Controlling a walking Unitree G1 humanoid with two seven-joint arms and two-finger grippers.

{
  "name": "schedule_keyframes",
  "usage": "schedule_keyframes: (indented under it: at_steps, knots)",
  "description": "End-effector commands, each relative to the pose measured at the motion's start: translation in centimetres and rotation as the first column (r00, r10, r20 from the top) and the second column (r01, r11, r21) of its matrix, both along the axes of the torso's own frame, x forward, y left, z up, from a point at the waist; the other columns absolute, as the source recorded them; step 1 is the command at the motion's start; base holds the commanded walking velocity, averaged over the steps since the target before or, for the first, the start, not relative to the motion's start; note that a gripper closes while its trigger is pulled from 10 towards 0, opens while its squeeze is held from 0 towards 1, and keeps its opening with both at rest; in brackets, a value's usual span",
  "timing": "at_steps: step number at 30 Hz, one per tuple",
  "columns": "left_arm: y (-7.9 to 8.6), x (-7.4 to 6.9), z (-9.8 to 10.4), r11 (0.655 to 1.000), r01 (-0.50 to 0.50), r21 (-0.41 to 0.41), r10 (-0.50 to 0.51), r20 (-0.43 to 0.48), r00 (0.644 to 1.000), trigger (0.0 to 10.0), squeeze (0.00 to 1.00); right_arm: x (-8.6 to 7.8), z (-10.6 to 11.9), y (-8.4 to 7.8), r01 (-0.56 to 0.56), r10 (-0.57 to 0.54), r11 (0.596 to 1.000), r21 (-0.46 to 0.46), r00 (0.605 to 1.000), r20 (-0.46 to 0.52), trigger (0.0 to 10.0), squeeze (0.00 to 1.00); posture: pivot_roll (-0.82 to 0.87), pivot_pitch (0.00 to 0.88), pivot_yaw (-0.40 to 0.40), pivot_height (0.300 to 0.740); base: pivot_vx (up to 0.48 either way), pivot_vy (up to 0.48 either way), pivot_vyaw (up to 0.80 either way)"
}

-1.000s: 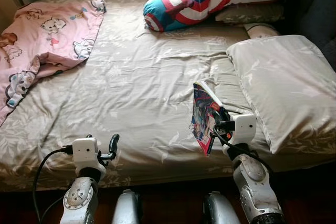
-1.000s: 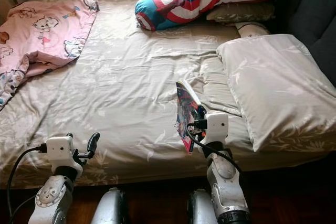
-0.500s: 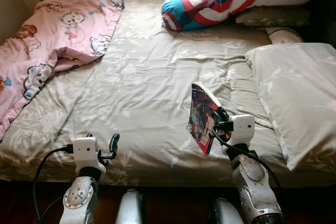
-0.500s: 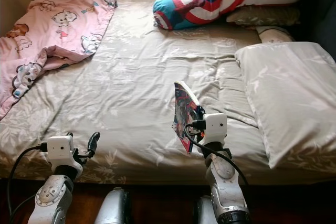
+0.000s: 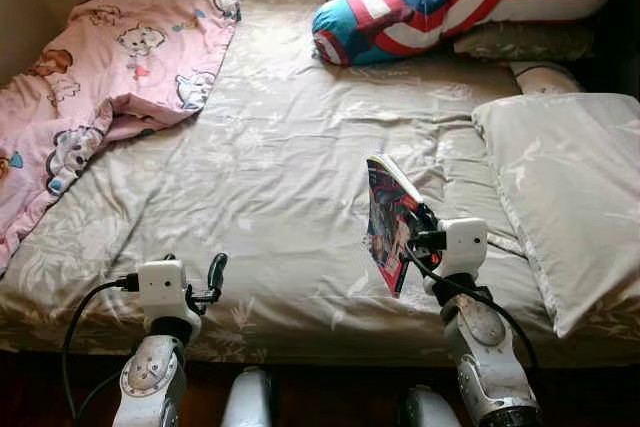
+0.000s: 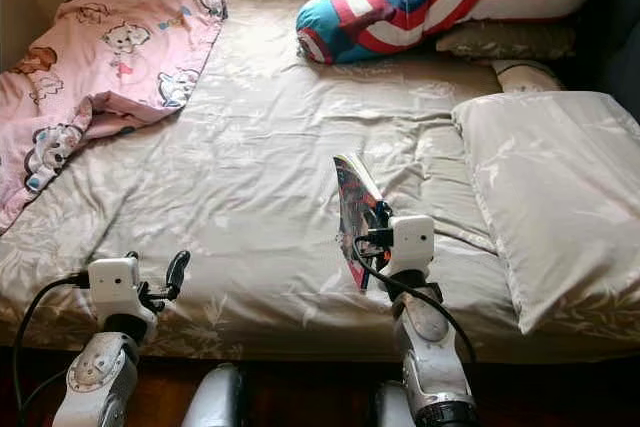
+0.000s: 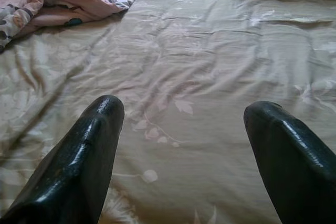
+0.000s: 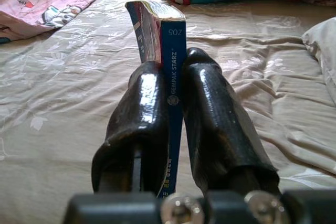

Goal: Clean up the room

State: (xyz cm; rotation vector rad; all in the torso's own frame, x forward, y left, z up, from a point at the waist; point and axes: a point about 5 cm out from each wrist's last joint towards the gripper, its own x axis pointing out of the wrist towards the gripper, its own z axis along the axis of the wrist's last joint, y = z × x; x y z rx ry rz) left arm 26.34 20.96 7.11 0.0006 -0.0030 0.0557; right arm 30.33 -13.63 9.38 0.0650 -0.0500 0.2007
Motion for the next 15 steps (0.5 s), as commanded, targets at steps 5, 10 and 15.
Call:
schedule_keyframes:
  at_steps: [5,10,15]
  knots:
    - [0.23,-0.17,-0.23,1.000,-0.001,0.025,0.002,-0.013,1.000,10.0,0.00,0.16,1.16,0.24,-0.011,0.011,1.000,0.000,0.998,0.062,10.0,0.00,-0.06,0.149,0.030,0.619,0.297,0.000,0.00]
    - [0.23,-0.14,-0.21,1.000,-0.002,0.025,0.002,-0.012,1.000,10.0,0.00,0.18,1.17,0.27,-0.012,0.012,1.000,0.001,0.998,0.062,10.0,0.00,-0.06,0.149,0.029,0.619,0.299,0.000,0.00]
    - [0.17,-0.12,-0.21,1.000,0.000,0.024,0.000,-0.012,1.000,10.0,0.00,0.17,1.20,0.26,-0.013,0.013,1.000,0.002,0.998,0.063,10.0,0.00,-0.07,0.149,0.030,0.619,0.302,0.000,0.00]
